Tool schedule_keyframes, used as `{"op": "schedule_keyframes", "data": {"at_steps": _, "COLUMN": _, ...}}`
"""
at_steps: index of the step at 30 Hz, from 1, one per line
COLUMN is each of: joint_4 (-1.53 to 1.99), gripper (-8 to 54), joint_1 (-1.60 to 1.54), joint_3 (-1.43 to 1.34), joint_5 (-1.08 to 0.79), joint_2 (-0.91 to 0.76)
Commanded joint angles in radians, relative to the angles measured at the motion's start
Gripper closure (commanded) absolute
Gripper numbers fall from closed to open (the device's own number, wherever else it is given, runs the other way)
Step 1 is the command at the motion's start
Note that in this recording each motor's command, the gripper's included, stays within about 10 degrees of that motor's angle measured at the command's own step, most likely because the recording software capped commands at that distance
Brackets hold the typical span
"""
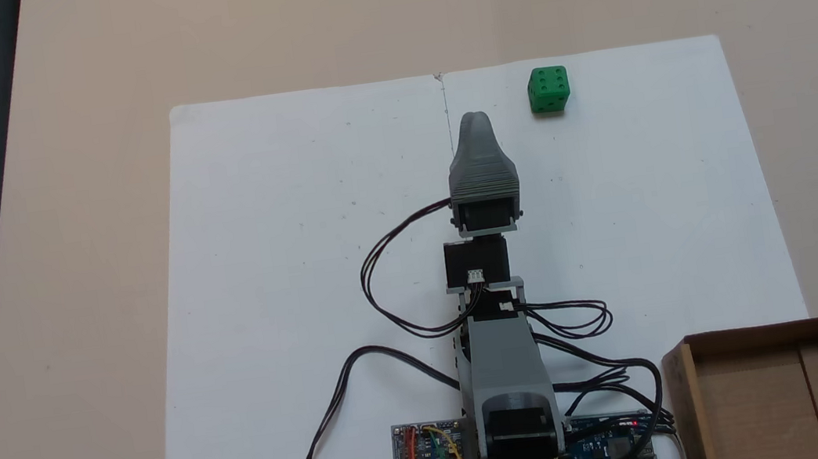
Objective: Grasp a green dice and put it in the bin.
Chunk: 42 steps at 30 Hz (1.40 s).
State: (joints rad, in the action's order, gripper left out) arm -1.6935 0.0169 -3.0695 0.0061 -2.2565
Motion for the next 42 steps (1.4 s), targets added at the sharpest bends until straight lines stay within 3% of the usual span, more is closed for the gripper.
{"op": "schedule_keyframes", "data": {"at_steps": 1, "joint_4": -0.040, "gripper": 0.8, "joint_1": 0.087, "joint_3": -0.064, "joint_5": -0.066, "joint_2": -0.110}}
{"op": "schedule_keyframes", "data": {"at_steps": 42, "joint_4": -0.020, "gripper": 1.1, "joint_1": 0.087, "joint_3": -0.064, "joint_5": -0.066, "joint_2": -0.109}}
